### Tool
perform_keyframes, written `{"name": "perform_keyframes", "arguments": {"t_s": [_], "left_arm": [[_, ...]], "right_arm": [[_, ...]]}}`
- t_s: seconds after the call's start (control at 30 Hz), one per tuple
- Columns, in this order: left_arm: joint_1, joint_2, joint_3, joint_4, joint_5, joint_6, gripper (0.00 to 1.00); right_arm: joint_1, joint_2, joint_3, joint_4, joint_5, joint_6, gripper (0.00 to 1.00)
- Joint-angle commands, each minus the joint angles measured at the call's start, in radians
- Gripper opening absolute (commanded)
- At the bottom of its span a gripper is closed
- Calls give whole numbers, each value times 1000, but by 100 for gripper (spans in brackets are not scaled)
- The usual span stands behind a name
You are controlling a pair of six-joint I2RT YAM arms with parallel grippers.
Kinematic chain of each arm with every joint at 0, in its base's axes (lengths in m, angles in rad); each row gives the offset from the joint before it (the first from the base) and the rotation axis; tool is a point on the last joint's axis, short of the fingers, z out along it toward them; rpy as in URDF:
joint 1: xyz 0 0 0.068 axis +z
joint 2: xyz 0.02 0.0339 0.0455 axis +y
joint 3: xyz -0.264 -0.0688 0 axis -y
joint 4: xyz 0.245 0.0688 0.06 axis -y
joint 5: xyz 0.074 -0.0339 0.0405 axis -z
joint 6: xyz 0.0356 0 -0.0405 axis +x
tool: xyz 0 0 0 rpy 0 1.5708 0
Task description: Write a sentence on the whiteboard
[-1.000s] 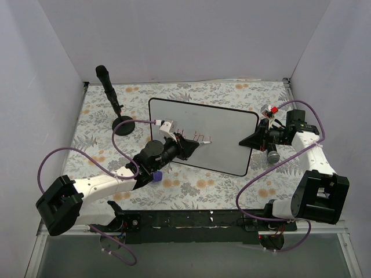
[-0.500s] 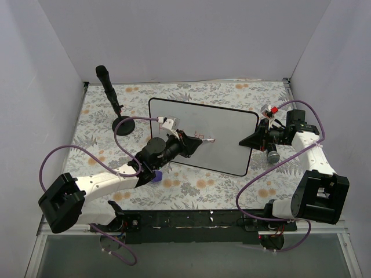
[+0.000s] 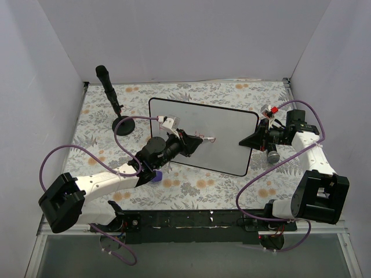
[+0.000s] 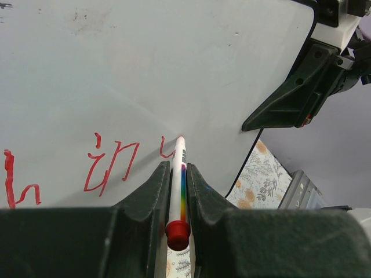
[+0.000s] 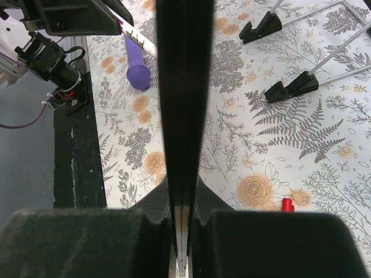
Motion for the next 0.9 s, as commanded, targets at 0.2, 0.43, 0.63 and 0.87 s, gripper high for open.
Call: {"name": "perform_keyframes", "arguments": {"t_s": [0.2,0.43,0.63,0.87], "left_arm": [[4,-15,-17,-60,-18,-8,0],[2,-26,-40,-86,0,-26,0],[4,-37,-59,-115,6,-34,0],[4,-64,-82,-140,-18,-37,0]], "right_arm": [[9,-17,1,11,26,-27,1],[8,-15,2,10,27,-27,1],[9,-18,2,10,26,-27,1],[8,-15,4,10,26,-27,1]]}}
